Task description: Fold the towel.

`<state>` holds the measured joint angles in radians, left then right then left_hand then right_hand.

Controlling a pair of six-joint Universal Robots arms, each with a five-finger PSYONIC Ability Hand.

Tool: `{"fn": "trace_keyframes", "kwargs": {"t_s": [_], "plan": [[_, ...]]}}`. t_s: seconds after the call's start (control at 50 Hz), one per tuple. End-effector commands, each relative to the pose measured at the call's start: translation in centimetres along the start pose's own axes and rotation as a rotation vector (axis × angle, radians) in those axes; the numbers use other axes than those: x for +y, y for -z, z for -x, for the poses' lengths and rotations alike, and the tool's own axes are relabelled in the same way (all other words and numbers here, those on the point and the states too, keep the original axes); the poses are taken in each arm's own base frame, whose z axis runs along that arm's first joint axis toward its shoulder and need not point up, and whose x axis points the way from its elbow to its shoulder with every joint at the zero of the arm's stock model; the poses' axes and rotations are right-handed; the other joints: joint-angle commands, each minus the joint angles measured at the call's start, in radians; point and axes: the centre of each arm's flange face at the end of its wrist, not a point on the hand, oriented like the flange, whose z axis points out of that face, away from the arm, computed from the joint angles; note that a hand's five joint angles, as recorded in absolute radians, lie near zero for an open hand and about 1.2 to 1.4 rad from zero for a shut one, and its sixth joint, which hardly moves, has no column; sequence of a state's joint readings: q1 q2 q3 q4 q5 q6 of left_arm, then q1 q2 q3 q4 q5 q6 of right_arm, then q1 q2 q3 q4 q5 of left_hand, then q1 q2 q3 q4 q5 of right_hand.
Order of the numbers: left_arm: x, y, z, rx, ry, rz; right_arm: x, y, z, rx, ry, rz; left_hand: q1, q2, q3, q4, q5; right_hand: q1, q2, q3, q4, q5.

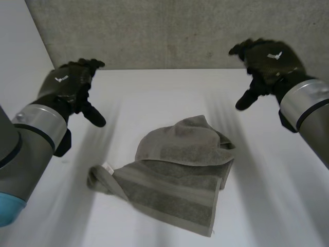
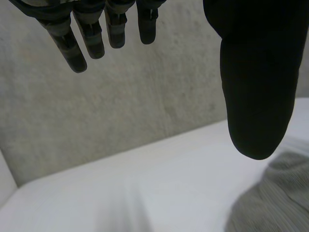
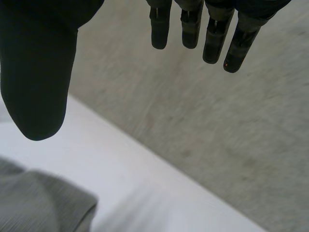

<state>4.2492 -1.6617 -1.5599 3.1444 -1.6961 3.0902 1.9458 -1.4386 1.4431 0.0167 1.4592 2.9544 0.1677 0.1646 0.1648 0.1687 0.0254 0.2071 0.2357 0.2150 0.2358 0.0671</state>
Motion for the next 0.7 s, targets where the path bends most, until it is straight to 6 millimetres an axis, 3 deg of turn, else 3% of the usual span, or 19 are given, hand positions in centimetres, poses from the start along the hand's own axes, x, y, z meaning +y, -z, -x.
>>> {"fn": "trace_keyframes", "kwargs": {"t_s": [0.02,0.16,0.2,0.36,0.44,0.48,0.52,0.54,0.56,0.58,0.62,0.64,0.66,0.68,0.7], "plan": [[3.7,-1.4,-0.5,0.068,-0.024,0.149,3.8,-0.8,1.6,-0.126,0.084,0.178,0.031,0.034,0.034,0.03,-0.001,-0.033,-0.061,-0.04,-0.061,-0.067],[6.6,-2.2,0.0,0.085,-0.125,0.275,7.3,-1.4,2.5,-0.178,0.098,0.284,0.043,0.046,0.046,0.042,0.011,-0.033,-0.061,-0.04,-0.061,-0.067],[7.1,-2.1,0.1,0.083,-0.152,0.303,8.9,-1.6,3.8,-0.225,0.112,0.309,0.049,0.052,0.052,0.048,0.017,-0.033,-0.061,-0.04,-0.061,-0.067],[9.3,0.0,0.3,0.082,-0.18,0.405,12.7,-2.0,6.4,-0.313,0.176,0.315,0.063,0.067,0.066,0.062,0.031,-0.033,-0.061,-0.04,-0.061,-0.067],[11.0,1.0,0.3,0.087,-0.184,0.448,13.3,-2.2,7.2,-0.334,0.211,0.295,0.055,0.058,0.057,0.054,0.022,-0.026,-0.054,-0.034,-0.054,-0.06],[11.6,1.0,0.4,0.078,-0.187,0.454,13.5,-2.2,7.5,-0.341,0.223,0.285,0.058,0.061,0.06,0.057,0.025,0.045,0.017,0.037,0.017,0.011],[13.1,0.6,1.0,0.043,-0.204,0.484,13.7,-2.5,8.0,-0.348,0.227,0.272,0.066,0.069,0.069,0.065,0.034,0.293,0.265,0.285,0.265,0.259],[13.1,0.6,1.0,0.043,-0.204,0.484,13.7,-2.5,8.0,-0.348,0.227,0.272,0.066,0.069,0.069,0.065,0.034,0.295,0.266,0.287,0.266,0.26],[13.9,0.3,1.3,0.025,-0.211,0.507,13.9,-2.6,8.2,-0.352,0.23,0.269,0.104,0.107,0.107,0.103,0.072,0.481,0.452,0.473,0.452,0.446],[13.9,0.3,1.3,0.025,-0.211,0.507,13.9,-2.6,8.2,-0.352,0.23,0.269,0.105,0.108,0.107,0.104,0.072,0.483,0.454,0.475,0.454,0.448],[14.4,0.0,1.5,0.008,-0.213,0.517,13.4,-3.3,8.5,-0.347,0.232,0.23,0.408,0.411,0.411,0.407,0.376,1.038,1.009,1.03,1.009,1.003],[14.4,0.0,1.5,0.008,-0.213,0.517,13.4,-3.3,8.5,-0.347,0.232,0.23,0.41,0.413,0.413,0.409,0.378,1.04,1.012,1.033,1.012,1.006],[14.4,-0.4,1.4,0.009,-0.21,0.502,12.9,-3.8,8.5,-0.333,0.231,0.2,0.663,0.666,0.666,0.662,0.63,1.188,1.159,1.18,1.159,1.153],[14.0,-0.9,1.4,0.007,-0.207,0.467,12.3,-4.4,8.4,-0.316,0.234,0.161,1.017,1.02,1.02,1.016,0.985,1.189,1.161,1.181,1.16,1.155],[14.0,-0.9,1.4,0.007,-0.207,0.466,12.3,-4.4,8.4,-0.316,0.234,0.161,1.02,1.024,1.023,1.02,0.988,1.189,1.161,1.181,1.16,1.155]]}}
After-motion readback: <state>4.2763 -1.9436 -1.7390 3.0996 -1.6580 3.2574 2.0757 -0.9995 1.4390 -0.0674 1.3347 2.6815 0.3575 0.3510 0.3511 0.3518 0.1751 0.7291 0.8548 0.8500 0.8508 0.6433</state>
